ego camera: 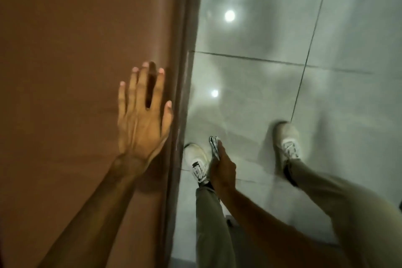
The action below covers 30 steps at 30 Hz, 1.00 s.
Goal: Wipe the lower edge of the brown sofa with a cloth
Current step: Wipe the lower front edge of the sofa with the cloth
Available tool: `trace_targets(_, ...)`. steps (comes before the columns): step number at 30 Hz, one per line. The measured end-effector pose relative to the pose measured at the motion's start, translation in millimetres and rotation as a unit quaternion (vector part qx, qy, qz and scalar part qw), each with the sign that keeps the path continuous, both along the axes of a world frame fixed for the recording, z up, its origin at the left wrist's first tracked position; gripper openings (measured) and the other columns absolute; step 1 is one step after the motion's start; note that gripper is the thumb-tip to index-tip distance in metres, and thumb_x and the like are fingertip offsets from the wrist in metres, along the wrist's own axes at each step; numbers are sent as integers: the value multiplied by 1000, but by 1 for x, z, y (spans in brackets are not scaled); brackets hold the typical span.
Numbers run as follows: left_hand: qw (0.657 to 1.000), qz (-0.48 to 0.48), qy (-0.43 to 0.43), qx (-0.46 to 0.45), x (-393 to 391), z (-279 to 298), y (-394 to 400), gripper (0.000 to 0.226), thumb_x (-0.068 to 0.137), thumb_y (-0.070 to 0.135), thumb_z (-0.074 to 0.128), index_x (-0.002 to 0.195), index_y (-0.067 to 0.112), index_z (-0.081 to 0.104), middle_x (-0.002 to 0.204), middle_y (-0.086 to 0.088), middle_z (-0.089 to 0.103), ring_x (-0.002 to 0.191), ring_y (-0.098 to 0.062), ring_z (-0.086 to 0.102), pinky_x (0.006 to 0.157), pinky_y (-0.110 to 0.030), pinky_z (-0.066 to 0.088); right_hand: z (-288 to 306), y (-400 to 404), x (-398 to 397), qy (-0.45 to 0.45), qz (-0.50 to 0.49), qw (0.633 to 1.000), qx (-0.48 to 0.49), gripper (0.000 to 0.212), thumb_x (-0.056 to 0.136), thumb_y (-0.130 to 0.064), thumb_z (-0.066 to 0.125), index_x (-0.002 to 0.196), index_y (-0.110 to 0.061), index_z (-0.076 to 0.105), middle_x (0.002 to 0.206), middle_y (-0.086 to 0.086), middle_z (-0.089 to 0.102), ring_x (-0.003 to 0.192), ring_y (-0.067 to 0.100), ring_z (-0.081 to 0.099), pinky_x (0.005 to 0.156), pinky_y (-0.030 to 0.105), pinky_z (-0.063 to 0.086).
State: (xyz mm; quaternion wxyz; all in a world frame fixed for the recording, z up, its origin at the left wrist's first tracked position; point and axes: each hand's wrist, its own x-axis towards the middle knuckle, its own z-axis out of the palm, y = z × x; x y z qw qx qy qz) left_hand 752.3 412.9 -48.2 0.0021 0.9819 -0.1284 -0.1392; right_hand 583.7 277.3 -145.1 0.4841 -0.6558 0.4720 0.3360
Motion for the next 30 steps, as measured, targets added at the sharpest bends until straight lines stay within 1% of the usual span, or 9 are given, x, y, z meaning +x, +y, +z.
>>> trace_targets(4,997,-54,-41,35,-2,-58,26,71,117,39,39,179,16,16,187,-24,14,175,-43,13,143,-65,16,-56,87,-10,10,-55,996,64,57,104,-10,47,157,-29,37,140,14,64,125,35,63,98,30,47)
trace_targets(7,987,-80,-137,16,-7,-80,34,67,115,40,33,178,18,24,182,-27,28,171,-45,25,142,-62,23,-81,137,2,-8,-127,990,54,55,104,-22,48,158,-27,39,149,8,60,135,27,56,110,28,42)
trace_targets(11,979,-80,-186,-14,-3,-86,36,67,114,41,25,176,15,31,177,-30,37,168,-47,34,139,-63,29,-99,144,7,-13,-238,966,103,51,103,-55,38,153,-46,39,156,-14,51,146,8,44,122,34,34)
trace_targets(16,981,-79,-177,14,-3,-81,31,69,114,43,21,177,15,29,179,-31,33,170,-46,29,142,-59,22,-106,142,-9,26,-287,940,183,47,109,-43,38,157,-42,35,167,-9,34,155,15,29,129,48,22)
trace_targets(19,984,-73,-159,14,-5,-80,32,69,114,42,25,177,14,27,181,-31,28,171,-47,25,142,-60,21,-82,138,-12,-40,-285,937,198,45,108,-47,40,153,-53,35,167,-14,33,156,10,27,129,46,24)
trace_targets(23,982,-87,-167,15,-6,-86,40,69,114,43,25,178,16,25,181,-30,28,172,-45,25,144,-53,15,-93,127,45,-161,-198,948,190,47,103,-61,33,147,-71,19,170,-24,16,159,3,11,127,40,15)
trace_targets(26,981,-80,-177,15,-1,-86,43,69,114,43,28,177,17,27,181,-28,29,172,-43,25,144,-48,12,-130,118,80,-153,-222,943,194,49,107,-53,34,155,-57,22,171,-10,23,157,14,22,126,40,22)
trace_targets(28,985,-73,-159,12,0,-78,38,70,113,43,32,178,18,25,183,-26,25,174,-40,21,144,-52,15,-136,116,66,-91,-229,951,189,51,109,-47,35,159,-43,26,169,-4,31,156,21,29,128,45,24)
trace_targets(30,990,-64,-120,20,1,-71,34,73,111,42,39,179,18,23,185,-24,21,174,-40,19,143,-59,20,-120,116,36,-40,-197,962,186,50,109,-45,36,159,-42,29,167,-3,36,154,24,33,126,48,28)
